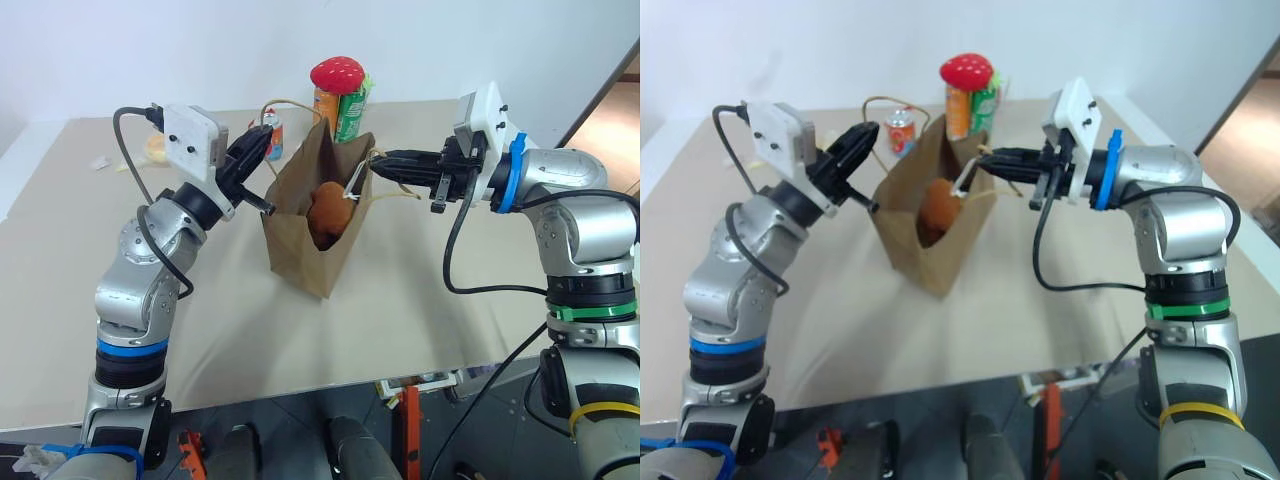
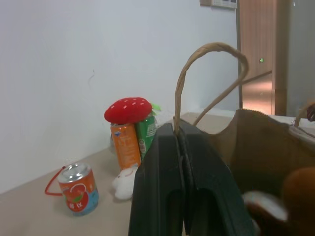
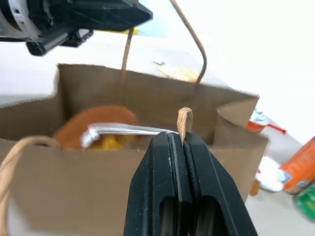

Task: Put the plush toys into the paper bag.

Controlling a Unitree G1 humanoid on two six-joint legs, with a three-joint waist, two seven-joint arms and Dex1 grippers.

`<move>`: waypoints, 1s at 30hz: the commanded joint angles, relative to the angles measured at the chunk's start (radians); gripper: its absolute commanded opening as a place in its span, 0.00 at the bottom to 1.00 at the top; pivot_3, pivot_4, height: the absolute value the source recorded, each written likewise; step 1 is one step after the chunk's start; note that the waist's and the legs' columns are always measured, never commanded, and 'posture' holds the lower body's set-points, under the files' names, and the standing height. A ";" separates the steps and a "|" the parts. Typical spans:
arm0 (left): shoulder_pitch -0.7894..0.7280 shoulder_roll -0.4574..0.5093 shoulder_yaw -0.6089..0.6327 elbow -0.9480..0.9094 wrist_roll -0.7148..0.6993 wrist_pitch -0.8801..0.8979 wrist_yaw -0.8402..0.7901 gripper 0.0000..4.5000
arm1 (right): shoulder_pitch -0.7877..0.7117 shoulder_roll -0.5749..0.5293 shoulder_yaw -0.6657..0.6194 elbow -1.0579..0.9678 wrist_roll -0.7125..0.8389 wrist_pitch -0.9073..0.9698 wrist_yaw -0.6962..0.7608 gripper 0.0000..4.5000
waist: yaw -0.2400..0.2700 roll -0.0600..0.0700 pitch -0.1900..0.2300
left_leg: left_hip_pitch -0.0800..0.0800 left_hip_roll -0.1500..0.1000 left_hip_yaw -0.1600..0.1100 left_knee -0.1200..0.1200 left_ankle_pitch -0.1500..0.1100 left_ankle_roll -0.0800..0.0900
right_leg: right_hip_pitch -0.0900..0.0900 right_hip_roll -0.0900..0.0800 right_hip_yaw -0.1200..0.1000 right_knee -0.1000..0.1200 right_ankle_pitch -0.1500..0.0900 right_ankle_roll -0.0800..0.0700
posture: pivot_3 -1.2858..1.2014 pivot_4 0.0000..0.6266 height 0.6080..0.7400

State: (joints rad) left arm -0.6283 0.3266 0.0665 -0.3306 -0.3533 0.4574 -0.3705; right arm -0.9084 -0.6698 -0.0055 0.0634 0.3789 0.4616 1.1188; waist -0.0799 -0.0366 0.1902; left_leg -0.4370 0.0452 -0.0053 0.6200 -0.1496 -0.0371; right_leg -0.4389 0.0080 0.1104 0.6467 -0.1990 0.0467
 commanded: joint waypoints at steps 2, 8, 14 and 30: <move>0.014 -0.026 -0.031 0.003 0.021 -0.040 0.005 0.00 | -0.016 0.020 0.034 0.033 -0.046 -0.052 -0.022 0.04 | 0.000 0.000 0.000 | 0.000 0.000 0.000 0.000 0.000 0.000 | 0.000 0.000 0.000 0.000 0.000 0.000 | 0.52 0.24 0.99; 0.045 -0.043 -0.052 -0.003 0.043 -0.043 0.015 0.00 | 0.003 0.044 0.070 0.044 -0.066 -0.066 -0.014 0.04 | 0.001 0.000 0.000 | -0.001 0.000 0.000 0.000 0.000 0.000 | -0.001 0.000 0.001 0.000 0.000 0.001 | 0.52 0.24 0.99; 0.066 -0.034 -0.040 -0.018 0.042 -0.030 0.020 0.00 | -0.014 0.070 0.060 0.098 -0.076 -0.080 -0.041 0.04 | 0.000 0.000 0.000 | -0.001 0.000 0.000 0.000 0.000 0.000 | -0.001 0.000 0.001 0.000 0.000 0.001 | 0.52 0.24 0.99; 0.083 0.032 0.040 -0.064 -0.137 0.049 -0.101 0.82 | -0.090 0.081 -0.142 0.227 0.000 -0.019 -0.248 0.75 | 0.002 0.000 0.000 | -0.001 0.000 0.000 0.000 0.000 0.000 | -0.001 0.000 0.001 0.000 0.000 0.001 | 0.52 0.24 0.99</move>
State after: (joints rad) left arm -0.5453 0.3339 0.0619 -0.3375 -0.4337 0.5023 -0.4341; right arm -0.9680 -0.5616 -0.0966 0.2749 0.3710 0.4461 0.9093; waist -0.0781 -0.0365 0.1902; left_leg -0.4383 0.0452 -0.0053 0.6196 -0.1496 -0.0371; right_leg -0.4395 0.0081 0.1109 0.6469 -0.1986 0.0472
